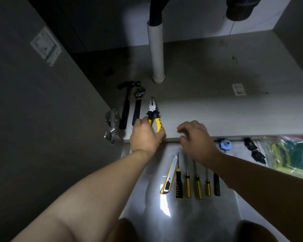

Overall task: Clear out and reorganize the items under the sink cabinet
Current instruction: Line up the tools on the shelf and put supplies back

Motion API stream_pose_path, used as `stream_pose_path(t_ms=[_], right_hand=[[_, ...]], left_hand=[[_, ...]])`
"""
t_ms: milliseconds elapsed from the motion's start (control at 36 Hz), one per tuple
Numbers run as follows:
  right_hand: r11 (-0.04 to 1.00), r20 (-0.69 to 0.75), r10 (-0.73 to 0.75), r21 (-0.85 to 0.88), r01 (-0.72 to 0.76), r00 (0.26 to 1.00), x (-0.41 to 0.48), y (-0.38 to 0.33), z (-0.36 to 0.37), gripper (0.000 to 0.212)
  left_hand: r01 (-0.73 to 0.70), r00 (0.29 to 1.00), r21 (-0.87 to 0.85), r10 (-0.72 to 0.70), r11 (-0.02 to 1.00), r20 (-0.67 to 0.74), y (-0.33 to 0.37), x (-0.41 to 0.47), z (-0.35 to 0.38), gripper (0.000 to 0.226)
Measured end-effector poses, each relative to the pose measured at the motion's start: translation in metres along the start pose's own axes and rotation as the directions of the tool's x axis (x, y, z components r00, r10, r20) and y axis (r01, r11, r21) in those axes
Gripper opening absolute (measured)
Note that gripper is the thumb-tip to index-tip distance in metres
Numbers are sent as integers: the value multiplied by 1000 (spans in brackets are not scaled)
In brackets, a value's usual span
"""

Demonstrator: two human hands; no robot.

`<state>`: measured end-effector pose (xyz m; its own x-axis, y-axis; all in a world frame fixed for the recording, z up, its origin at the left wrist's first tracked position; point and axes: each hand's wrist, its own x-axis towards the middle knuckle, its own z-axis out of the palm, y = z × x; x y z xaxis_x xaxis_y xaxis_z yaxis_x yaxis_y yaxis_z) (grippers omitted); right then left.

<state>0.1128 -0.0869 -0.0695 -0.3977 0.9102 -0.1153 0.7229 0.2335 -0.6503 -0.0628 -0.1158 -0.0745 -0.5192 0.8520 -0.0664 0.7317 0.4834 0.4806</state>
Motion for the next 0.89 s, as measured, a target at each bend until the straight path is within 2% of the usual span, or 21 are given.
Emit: stream_pose_path(t_ms=[83, 139, 222, 333, 500, 694, 889], right_hand=[[985, 40, -44, -166, 50, 998, 1, 8, 1, 48], [977, 111, -16, -208, 39, 994, 0, 14, 4, 60], [949, 215, -5, -306, 72, 977, -3, 25, 13, 73], [910, 259, -35, -392, 138, 965, -3, 35, 20, 85], [889, 287, -62, -419, 183, 956, -1, 42, 19, 90], [881, 324, -65, -426, 207, 944, 1, 45, 18, 93], [871, 326, -76, -438, 222, 942, 1, 47, 20, 94]], left_hand=[[44, 999, 137, -44, 990, -2, 2, 19, -5, 46], [35, 999, 210, -39, 977, 15, 3, 28, -7, 41], [29, 999, 248, -39, 968, 35, 7, 39, -7, 38], [31, 999, 267, -40, 963, 28, 15, 46, -4, 38], [-2, 1000, 254, -1, 967, 11, 14, 35, 4, 45], [-176, 984, 251, 179, 952, 13, -11, 9, 12, 52], [-176, 984, 260, 173, 949, 33, -8, 14, 11, 51]])
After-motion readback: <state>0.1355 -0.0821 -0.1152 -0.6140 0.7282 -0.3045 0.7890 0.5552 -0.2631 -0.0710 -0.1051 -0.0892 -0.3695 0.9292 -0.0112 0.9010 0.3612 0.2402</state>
